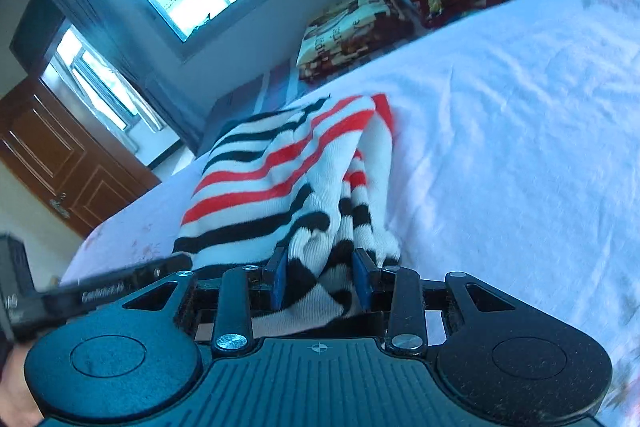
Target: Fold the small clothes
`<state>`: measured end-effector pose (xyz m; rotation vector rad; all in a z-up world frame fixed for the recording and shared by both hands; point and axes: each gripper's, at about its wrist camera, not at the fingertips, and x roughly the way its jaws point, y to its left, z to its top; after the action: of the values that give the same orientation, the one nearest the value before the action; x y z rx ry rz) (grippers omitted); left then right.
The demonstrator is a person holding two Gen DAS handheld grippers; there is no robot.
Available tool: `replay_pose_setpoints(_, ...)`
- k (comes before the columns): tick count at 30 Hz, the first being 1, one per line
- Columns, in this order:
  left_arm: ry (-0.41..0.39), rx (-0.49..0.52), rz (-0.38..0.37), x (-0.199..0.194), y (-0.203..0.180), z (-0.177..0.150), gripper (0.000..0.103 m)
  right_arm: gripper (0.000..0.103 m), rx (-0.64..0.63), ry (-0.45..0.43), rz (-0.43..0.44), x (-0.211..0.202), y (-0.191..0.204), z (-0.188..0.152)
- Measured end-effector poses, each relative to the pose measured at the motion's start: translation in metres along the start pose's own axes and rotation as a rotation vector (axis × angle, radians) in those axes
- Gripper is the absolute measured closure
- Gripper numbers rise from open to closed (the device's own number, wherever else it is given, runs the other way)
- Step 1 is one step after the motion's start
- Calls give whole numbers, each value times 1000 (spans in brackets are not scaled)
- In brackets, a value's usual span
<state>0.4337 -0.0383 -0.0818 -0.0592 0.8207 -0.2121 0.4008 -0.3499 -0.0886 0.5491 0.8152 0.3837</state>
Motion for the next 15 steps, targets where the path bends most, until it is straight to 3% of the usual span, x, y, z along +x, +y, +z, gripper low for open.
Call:
replay_pose_setpoints(1, 5, -7, 2, 0, 0, -5, 44, 85, -22, 1, -16, 3, 1, -2)
replay_pose_setpoints(2, 3, -24, -4, 0, 1, -8, 44, 89, -44, 15, -32, 6, 2, -4)
replay_pose_setpoints(5, 5, -46, -15, -3, 4, -9, 44, 94, -73, 12, -61, 0, 3, -15)
replay_pose_setpoints(9, 32, -4, -13, 1, 3, -5, 44, 93, -36, 38, -51, 0, -13, -20)
replay_pose_setpoints(12, -60, 5, -44, -13, 11, 12, 47, 93, -19, -120, -15, -24, -12, 5)
replay_pose_setpoints(13, -73, -8, -47, -12, 16, 19, 48, 93, -29, -139, -10, -24, -12, 16)
replay_pose_setpoints(15, -61, -47, -39, 1, 27, 30, 48, 93, -10, -93, 2, -6, -19, 39)
